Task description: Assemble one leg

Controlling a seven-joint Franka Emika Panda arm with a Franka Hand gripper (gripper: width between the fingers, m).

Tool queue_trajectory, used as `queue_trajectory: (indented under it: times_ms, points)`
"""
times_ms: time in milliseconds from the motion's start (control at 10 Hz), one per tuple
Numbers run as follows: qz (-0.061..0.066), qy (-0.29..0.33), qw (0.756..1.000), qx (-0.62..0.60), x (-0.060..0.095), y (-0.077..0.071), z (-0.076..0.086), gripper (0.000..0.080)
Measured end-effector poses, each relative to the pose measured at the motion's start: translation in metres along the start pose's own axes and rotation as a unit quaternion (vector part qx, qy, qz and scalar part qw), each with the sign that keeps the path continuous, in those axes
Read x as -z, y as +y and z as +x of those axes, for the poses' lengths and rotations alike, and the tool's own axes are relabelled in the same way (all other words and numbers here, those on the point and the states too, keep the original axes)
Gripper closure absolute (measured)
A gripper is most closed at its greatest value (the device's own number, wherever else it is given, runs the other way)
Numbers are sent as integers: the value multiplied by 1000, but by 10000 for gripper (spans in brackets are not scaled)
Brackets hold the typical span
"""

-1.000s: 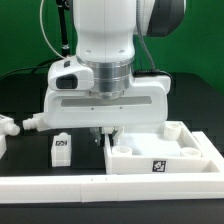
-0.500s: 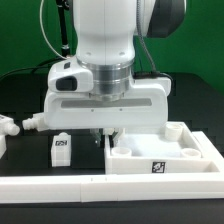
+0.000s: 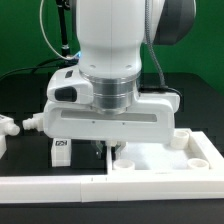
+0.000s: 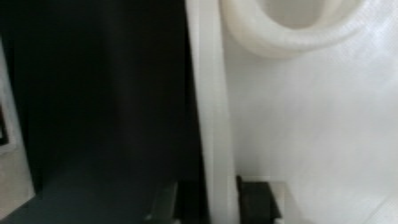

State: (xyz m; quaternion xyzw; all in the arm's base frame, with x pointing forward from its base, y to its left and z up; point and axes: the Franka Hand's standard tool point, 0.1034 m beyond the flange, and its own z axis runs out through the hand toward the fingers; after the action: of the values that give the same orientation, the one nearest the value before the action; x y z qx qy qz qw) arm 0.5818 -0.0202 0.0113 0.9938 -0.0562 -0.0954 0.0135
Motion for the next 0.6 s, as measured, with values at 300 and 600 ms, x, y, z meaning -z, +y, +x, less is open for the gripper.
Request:
queue_trajectory:
  times_ms: [300, 600]
  points:
    - [0, 3, 1000, 4, 0, 0, 0, 709]
    - [1, 2, 1000, 6, 1, 0, 0, 390]
